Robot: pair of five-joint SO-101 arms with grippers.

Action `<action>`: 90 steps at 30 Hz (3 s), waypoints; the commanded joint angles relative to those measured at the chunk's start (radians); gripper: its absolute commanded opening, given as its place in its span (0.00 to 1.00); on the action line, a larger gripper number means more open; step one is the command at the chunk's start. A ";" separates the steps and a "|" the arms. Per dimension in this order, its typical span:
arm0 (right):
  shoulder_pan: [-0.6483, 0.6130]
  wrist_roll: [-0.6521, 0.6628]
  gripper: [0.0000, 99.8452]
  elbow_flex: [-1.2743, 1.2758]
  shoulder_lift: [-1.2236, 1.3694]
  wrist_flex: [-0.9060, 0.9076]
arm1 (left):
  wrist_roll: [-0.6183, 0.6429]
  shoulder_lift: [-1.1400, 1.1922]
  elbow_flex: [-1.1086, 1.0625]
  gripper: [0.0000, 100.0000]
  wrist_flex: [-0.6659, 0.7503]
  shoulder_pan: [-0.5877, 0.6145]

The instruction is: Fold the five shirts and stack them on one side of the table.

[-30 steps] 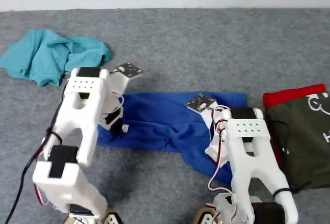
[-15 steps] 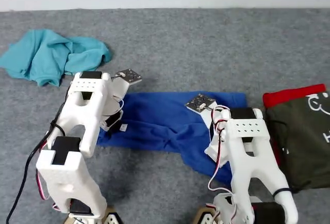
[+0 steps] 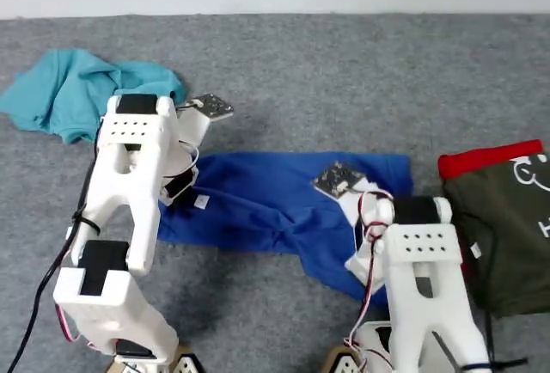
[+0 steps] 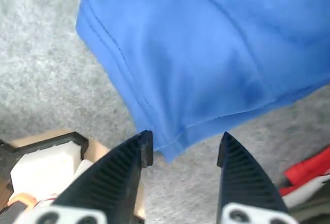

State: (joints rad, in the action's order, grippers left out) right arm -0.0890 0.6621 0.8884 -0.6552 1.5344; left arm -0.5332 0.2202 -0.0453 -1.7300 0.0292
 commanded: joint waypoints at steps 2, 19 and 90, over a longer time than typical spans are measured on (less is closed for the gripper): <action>-0.002 0.005 0.21 0.101 -0.025 -0.094 | -0.006 -0.052 -0.002 0.01 -0.014 0.003; 0.007 0.003 0.04 0.275 0.124 -0.476 | -0.006 -0.052 -0.004 0.01 -0.014 0.002; 0.028 -0.086 0.22 -0.037 -0.099 0.062 | -0.006 -0.052 -0.045 0.01 0.026 0.000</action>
State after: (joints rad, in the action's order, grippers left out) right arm 0.0092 0.5808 0.7488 -0.7426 1.6571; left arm -0.5332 0.2202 -0.0852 -1.7208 0.0292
